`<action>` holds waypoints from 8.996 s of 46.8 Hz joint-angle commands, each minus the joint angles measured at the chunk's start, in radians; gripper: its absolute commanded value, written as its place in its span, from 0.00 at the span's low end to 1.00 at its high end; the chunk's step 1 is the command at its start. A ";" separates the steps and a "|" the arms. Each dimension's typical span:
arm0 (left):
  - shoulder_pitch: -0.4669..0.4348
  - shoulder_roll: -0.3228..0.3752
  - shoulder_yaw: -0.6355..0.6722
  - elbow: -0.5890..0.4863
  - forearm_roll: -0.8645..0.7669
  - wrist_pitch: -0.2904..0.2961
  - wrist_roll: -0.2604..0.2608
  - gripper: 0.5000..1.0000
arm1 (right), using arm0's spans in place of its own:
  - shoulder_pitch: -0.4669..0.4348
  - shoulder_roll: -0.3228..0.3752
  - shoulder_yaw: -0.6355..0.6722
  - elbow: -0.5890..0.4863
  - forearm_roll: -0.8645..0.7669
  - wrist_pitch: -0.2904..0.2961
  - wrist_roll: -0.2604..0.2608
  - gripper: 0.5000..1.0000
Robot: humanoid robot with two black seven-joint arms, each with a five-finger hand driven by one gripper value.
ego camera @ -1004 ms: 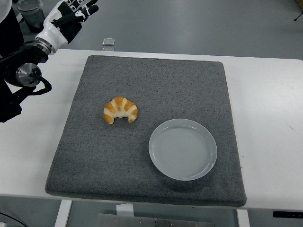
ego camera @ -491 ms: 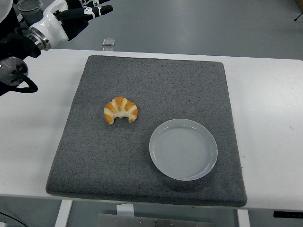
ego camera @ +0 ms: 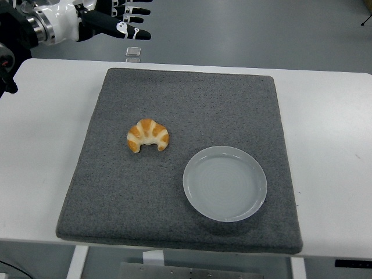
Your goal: Place the bread on the plate
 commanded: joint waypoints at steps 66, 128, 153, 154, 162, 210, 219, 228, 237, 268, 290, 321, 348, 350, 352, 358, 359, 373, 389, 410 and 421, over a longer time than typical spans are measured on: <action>0.387 -0.148 0.033 0.080 0.759 0.329 -0.111 0.95 | 0.000 0.000 0.003 -0.002 0.000 -0.001 0.000 0.86; 0.611 -0.317 -0.067 0.340 0.795 0.340 -0.177 0.85 | 0.000 0.000 0.002 -0.002 0.000 -0.001 0.000 0.86; 0.599 -0.346 -0.064 0.372 0.798 0.341 -0.244 0.00 | 0.000 0.000 0.003 -0.002 0.000 -0.003 0.000 0.86; 0.599 -0.346 -0.064 0.373 0.798 0.341 -0.247 0.00 | 0.000 0.000 0.003 -0.002 0.000 -0.003 0.000 0.86; 0.600 -0.344 -0.064 0.373 0.818 0.341 -0.252 0.00 | 0.000 0.000 0.003 -0.002 0.000 -0.003 0.000 0.86; 0.292 -0.195 -0.119 0.426 0.826 0.171 -0.252 0.00 | 0.003 0.000 0.005 -0.002 0.000 -0.003 -0.001 0.86; 0.166 -0.172 -0.121 0.427 0.826 0.099 -0.250 0.00 | 0.003 0.000 0.005 -0.002 0.000 -0.003 -0.001 0.86; 0.114 -0.180 -0.123 0.423 0.826 0.097 -0.249 0.00 | 0.003 0.000 0.005 -0.002 0.000 -0.003 0.000 0.86; 0.074 -0.238 -0.126 0.413 0.826 0.111 -0.243 0.00 | 0.003 0.000 0.003 -0.002 0.000 -0.003 0.000 0.86; 0.022 -0.510 -0.119 0.242 0.829 0.212 -0.238 0.00 | 0.001 0.000 0.002 -0.002 0.002 -0.003 0.000 0.86; 0.181 -0.617 -0.118 0.183 1.013 0.327 -0.240 0.00 | 0.000 0.000 0.003 -0.002 0.002 -0.003 0.000 0.86; 0.488 -0.642 -0.121 0.275 1.239 0.400 -0.244 0.00 | 0.000 0.000 0.005 -0.002 0.002 -0.003 0.000 0.86; 0.611 -0.697 -0.127 0.372 1.246 0.421 -0.249 0.00 | 0.001 0.000 0.005 -0.002 0.002 -0.003 0.000 0.86; 0.616 -0.702 -0.127 0.373 1.246 0.421 -0.249 0.00 | 0.001 0.000 0.005 -0.002 0.002 -0.003 0.000 0.86; 0.617 -0.709 -0.127 0.375 1.243 0.421 -0.249 0.00 | 0.001 0.000 0.006 -0.002 0.002 -0.003 0.000 0.86; 0.626 -0.712 -0.129 0.381 1.240 0.423 -0.247 0.00 | 0.001 0.000 0.006 -0.002 0.002 -0.003 -0.001 0.86; 0.628 -0.712 -0.129 0.381 1.240 0.423 -0.247 0.00 | 0.001 0.000 0.006 -0.002 0.002 -0.003 0.000 0.86; 0.633 -0.702 -0.152 0.380 1.234 0.424 -0.247 0.09 | 0.003 0.000 0.005 -0.002 0.002 -0.003 0.000 0.86; 0.631 -0.699 -0.153 0.378 1.233 0.424 -0.247 0.38 | 0.003 0.000 0.005 -0.002 0.002 -0.003 0.000 0.86; 0.629 -0.682 -0.156 0.367 1.222 0.438 -0.246 0.98 | 0.003 0.000 0.003 -0.002 0.002 -0.003 0.000 0.86; 0.626 -0.662 -0.199 0.364 1.220 0.432 -0.246 0.98 | 0.003 0.000 0.003 -0.002 0.002 -0.003 0.000 0.86</action>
